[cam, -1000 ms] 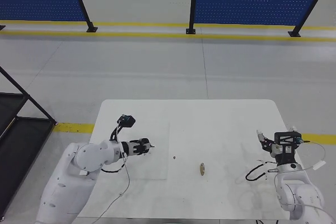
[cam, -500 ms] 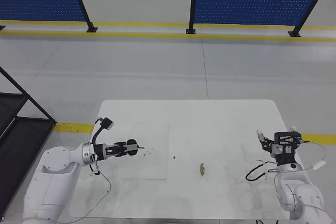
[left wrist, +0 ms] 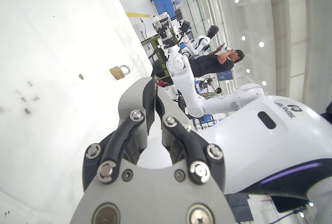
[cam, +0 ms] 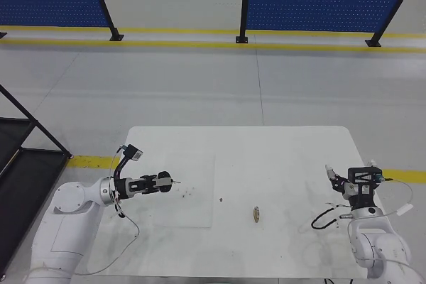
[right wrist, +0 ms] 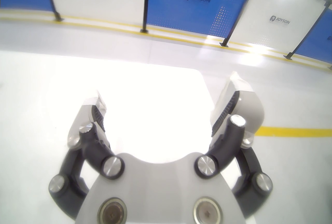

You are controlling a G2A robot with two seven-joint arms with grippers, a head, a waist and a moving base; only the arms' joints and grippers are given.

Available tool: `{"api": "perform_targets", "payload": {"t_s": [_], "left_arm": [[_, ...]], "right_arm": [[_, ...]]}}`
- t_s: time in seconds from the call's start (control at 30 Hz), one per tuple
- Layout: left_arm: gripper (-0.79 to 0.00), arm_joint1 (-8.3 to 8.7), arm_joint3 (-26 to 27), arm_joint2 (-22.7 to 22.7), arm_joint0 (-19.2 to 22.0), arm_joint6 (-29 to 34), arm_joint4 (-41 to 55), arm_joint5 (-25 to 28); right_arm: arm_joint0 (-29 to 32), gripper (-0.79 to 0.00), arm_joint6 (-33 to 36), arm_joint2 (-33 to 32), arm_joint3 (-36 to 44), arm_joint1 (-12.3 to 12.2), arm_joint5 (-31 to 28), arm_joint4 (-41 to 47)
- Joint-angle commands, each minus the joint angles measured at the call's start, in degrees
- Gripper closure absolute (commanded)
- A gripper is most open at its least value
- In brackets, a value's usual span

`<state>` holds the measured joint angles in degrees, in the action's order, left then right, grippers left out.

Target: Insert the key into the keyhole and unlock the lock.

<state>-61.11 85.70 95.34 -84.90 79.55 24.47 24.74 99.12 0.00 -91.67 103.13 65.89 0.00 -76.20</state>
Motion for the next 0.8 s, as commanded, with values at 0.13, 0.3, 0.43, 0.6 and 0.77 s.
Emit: {"api": "perform_targets", "payload": {"t_s": [0.13, 0.3, 0.43, 0.6, 0.77], "left_arm": [[0.000, 0.00, 0.0, 0.0, 0.0, 0.0, 0.0, 0.0], [0.000, 0.00, 0.0, 0.0, 0.0, 0.0, 0.0, 0.0], [0.000, 0.00, 0.0, 0.0, 0.0, 0.0, 0.0, 0.0], [0.000, 0.00, 0.0, 0.0, 0.0, 0.0, 0.0, 0.0], [0.000, 0.00, 0.0, 0.0, 0.0, 0.0, 0.0, 0.0]], "right_arm": [[0.0, -0.785, 0.0, 0.0, 0.0, 0.0, 0.0, 0.0], [0.2, -0.785, 5.4, 5.3, 5.5, 0.2, -3.9, -3.4], [-1.0, -0.785, 12.1, 10.8, 9.9, 0.5, -5.8, -7.0], [-2.4, -0.785, 22.4, 15.2, 13.4, 0.9, -5.8, -7.1], [-4.1, -0.785, 37.5, 18.7, 18.4, 1.3, -7.0, -2.6]]}}
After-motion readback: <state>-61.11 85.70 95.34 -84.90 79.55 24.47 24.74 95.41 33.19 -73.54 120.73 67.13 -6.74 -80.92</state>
